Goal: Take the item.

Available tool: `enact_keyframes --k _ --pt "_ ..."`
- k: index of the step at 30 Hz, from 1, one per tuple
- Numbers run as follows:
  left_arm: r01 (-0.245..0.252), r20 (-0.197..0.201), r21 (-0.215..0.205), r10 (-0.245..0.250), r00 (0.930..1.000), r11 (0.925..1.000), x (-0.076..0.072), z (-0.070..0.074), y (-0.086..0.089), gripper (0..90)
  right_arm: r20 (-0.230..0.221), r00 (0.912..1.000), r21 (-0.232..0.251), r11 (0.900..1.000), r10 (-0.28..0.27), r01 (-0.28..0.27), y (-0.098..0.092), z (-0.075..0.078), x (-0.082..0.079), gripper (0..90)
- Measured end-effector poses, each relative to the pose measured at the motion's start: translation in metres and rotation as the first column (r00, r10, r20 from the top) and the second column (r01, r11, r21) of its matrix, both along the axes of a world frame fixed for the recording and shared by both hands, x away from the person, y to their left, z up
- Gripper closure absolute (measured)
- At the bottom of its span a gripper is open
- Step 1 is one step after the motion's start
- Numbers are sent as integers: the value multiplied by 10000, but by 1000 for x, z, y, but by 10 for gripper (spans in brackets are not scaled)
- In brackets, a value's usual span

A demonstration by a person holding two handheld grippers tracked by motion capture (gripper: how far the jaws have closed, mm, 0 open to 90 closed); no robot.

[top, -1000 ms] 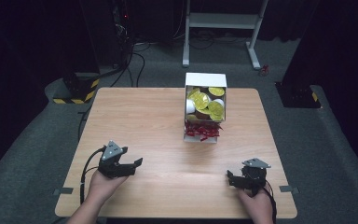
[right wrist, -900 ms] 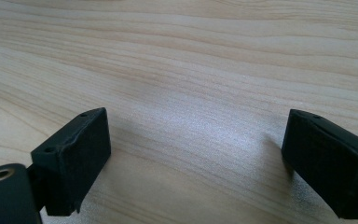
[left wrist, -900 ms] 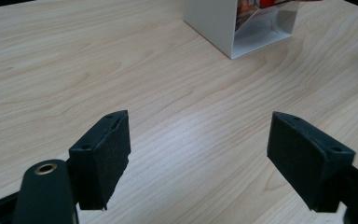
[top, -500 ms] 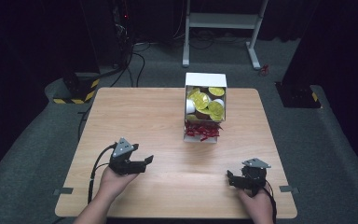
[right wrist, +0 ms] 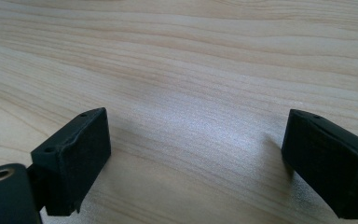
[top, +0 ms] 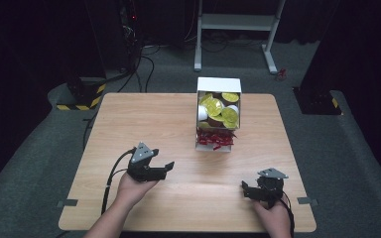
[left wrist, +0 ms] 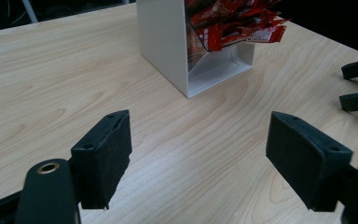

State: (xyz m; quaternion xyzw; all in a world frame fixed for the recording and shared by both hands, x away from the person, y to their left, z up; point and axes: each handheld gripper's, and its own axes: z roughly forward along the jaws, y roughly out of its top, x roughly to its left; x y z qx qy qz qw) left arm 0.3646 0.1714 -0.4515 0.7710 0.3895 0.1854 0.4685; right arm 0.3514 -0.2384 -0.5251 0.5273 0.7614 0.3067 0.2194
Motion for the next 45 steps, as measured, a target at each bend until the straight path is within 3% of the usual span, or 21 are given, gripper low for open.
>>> enact_keyframes --k 16,25,45 --pt "226 122 -329 -223 9997 9992 13 10 -20 238 1 10000 -1 10000 0 0 0 0 0 79" --pt "339 181 -259 -334 9993 9991 20 15 -32 238 2 10000 1 10000 0 0 0 0 0 79" --pt "518 -57 -375 -521 9986 9980 40 20 -56 250 -2 10000 1 10000 10 -10 0 0 0 78"
